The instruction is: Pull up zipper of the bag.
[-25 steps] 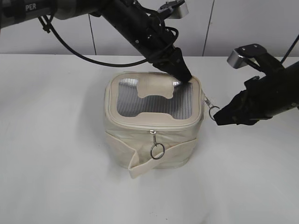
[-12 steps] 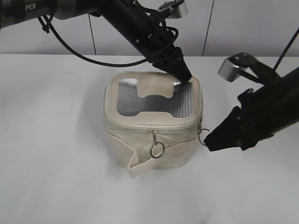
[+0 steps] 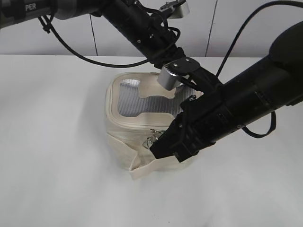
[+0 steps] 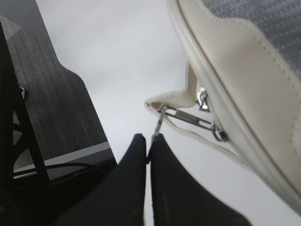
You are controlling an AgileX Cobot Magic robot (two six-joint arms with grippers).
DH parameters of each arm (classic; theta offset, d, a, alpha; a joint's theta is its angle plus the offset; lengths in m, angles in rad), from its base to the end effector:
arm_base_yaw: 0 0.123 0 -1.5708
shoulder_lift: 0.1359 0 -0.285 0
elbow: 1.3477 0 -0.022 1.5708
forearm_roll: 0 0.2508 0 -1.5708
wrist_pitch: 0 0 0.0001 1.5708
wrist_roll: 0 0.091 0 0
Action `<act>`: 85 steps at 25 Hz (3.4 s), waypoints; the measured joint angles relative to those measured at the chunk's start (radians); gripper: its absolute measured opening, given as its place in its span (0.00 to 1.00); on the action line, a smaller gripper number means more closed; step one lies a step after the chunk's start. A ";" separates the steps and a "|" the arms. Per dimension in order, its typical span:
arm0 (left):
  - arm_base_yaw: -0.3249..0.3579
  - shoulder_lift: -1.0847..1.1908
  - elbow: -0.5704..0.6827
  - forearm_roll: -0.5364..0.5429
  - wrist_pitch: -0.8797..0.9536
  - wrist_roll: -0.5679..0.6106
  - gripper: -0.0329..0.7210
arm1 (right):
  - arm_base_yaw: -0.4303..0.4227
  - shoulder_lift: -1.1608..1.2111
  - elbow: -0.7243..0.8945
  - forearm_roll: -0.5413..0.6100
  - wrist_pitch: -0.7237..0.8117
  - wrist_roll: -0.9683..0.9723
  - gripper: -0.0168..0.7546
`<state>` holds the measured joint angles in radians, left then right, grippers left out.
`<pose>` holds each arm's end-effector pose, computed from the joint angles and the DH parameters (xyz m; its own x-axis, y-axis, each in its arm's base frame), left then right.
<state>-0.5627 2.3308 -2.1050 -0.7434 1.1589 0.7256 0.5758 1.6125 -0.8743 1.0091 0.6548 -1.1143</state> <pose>0.3940 -0.3153 0.2224 -0.5001 0.6533 -0.5685 0.8628 0.3195 -0.3918 0.2283 0.2042 0.2018 -0.5607 -0.5812 -0.5898 -0.8238 0.4635 0.3264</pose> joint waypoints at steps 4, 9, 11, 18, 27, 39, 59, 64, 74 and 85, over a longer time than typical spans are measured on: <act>0.000 0.000 0.000 0.000 0.000 -0.004 0.16 | 0.001 0.041 -0.029 0.006 0.012 -0.001 0.03; 0.011 -0.002 0.000 -0.010 -0.005 -0.017 0.30 | -0.015 0.017 -0.034 -0.128 0.133 0.157 0.34; 0.024 -0.023 0.000 -0.005 -0.004 -0.038 0.44 | -0.035 -0.023 -0.034 -0.218 0.152 0.256 0.57; 0.052 -0.208 0.000 0.200 0.037 -0.241 0.39 | -0.128 -0.280 0.053 -0.634 0.144 0.755 0.70; -0.016 -0.745 0.463 0.483 -0.105 -0.529 0.33 | -0.153 -0.693 0.173 -0.683 0.293 0.889 0.70; -0.065 -1.951 1.322 0.815 -0.185 -0.951 0.32 | -0.153 -1.251 0.293 -0.852 0.446 0.948 0.69; -0.026 -2.337 1.566 0.762 -0.103 -0.779 0.32 | -0.153 -1.619 0.370 -0.941 0.398 1.031 0.61; -0.019 -2.337 1.566 0.762 -0.103 -0.777 0.32 | -0.153 -1.619 0.371 -0.934 0.395 1.041 0.60; 0.556 -2.338 1.566 0.761 -0.104 -0.774 0.32 | -0.542 -1.619 0.371 -0.931 0.394 1.045 0.60; 0.539 -2.338 1.568 0.761 -0.104 -0.774 0.32 | -0.543 -1.619 0.374 -0.930 0.393 1.046 0.60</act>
<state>-0.0239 -0.0068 -0.5367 0.0172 1.0547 -0.0481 0.0327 -0.0068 -0.5006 0.0790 1.0481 -0.0679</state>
